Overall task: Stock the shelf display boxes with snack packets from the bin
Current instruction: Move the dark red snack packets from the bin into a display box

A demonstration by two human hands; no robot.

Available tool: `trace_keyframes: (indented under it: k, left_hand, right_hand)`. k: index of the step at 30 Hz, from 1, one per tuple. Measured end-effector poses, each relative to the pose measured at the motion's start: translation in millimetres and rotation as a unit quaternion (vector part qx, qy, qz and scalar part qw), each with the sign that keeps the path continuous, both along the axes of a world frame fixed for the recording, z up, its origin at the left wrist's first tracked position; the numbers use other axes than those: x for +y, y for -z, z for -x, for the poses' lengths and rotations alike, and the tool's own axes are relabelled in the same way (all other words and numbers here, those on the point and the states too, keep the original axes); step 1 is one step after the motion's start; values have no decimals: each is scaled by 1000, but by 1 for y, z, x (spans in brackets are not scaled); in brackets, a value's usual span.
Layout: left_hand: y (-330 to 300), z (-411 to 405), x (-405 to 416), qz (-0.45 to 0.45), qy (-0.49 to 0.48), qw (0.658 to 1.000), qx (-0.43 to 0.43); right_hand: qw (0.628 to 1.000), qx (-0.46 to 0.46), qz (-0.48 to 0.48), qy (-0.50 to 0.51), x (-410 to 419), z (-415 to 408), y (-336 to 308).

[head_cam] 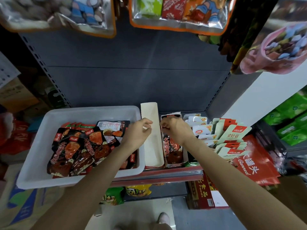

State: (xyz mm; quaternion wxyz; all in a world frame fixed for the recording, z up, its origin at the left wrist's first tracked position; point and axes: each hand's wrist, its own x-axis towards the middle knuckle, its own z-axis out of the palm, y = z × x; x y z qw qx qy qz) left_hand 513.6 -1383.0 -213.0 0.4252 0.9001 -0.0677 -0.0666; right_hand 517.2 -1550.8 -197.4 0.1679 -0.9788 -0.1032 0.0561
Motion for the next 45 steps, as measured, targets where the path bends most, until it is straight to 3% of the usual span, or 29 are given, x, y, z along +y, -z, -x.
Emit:
trace_keyframes:
  k: [4, 9, 16, 20, 24, 29, 32, 37, 40, 43, 45]
  left_hand:
    - [2, 18, 56, -63, -49, 995, -68]
    - [33, 27, 135, -145, -107, 983, -38]
    - [61, 24, 180, -285, 20, 952, 111]
    - [63, 25, 186, -307, 38, 944, 118]
    - [62, 28, 180, -390, 84, 907, 135]
    - [60, 31, 171, -401, 123, 901, 111]
    - [59, 36, 178, -371, 152, 913, 72]
    - [61, 43, 183, -277, 139, 951, 9]
    - [54, 48, 173, -174, 101, 978, -47]
    - [44, 51, 158, -131, 109, 973, -158]
    - [36, 51, 147, -102, 95, 976, -166]
  right_hand:
    - [995, 13, -96, -31, 46, 8, 1]
    - [992, 48, -101, -61, 113, 10, 23]
    - [977, 206, 8, -61, 165, -1, 75]
    - [974, 180, 98, -93, 173, 2, 81]
    - [972, 124, 162, -119, 177, 2, 73]
    - [973, 155, 135, -108, 178, -3, 75]
    - [978, 163, 78, -103, 177, -3, 72]
    - [977, 171, -124, -12, 182, 8, 54]
    - [931, 221, -278, 87, 186, 10, 51]
    - [869, 216, -415, 158, 177, 13, 40]
    - [839, 186, -484, 166, 160, 16, 29]
